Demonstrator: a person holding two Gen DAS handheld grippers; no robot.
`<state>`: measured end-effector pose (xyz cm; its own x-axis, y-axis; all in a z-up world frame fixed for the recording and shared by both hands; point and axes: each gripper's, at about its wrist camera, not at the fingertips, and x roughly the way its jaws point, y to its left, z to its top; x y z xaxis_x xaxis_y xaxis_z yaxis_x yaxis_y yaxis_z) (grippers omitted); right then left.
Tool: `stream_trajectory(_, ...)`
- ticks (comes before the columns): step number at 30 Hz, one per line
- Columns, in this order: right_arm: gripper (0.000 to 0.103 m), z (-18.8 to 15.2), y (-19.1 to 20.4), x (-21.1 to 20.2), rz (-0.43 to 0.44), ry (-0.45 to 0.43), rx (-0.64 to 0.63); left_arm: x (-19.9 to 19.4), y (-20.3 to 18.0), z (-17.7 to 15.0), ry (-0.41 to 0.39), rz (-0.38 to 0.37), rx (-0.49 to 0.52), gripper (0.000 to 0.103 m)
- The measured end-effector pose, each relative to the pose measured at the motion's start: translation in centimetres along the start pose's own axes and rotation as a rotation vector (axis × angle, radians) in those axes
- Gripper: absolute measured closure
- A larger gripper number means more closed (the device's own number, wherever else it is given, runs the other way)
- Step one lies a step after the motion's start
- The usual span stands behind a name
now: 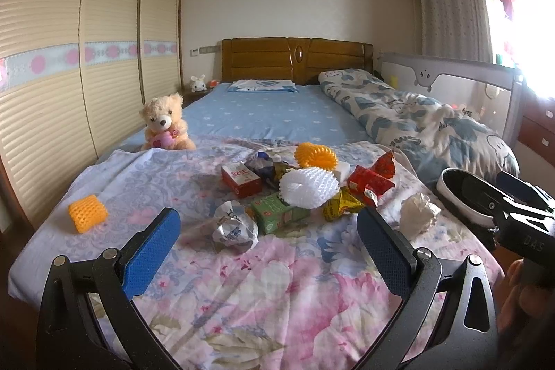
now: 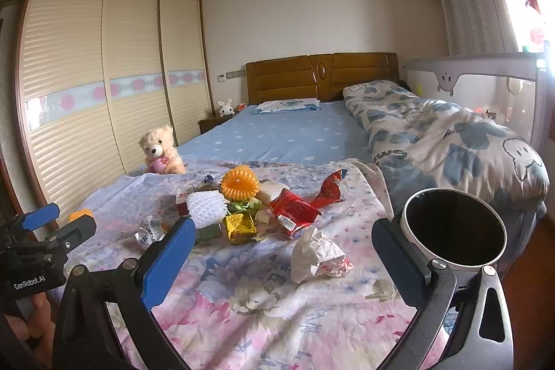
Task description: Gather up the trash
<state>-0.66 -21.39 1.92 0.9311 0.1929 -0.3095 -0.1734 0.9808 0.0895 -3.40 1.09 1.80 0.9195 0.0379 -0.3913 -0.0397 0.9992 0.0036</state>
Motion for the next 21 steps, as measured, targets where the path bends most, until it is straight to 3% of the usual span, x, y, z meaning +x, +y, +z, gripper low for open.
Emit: stream_trajectory(21,0.001,-0.23,0.13,0.09,0.011,0.014,0.008,0.26,-0.39,-0.21,0.007,-0.002,0.003,0.0)
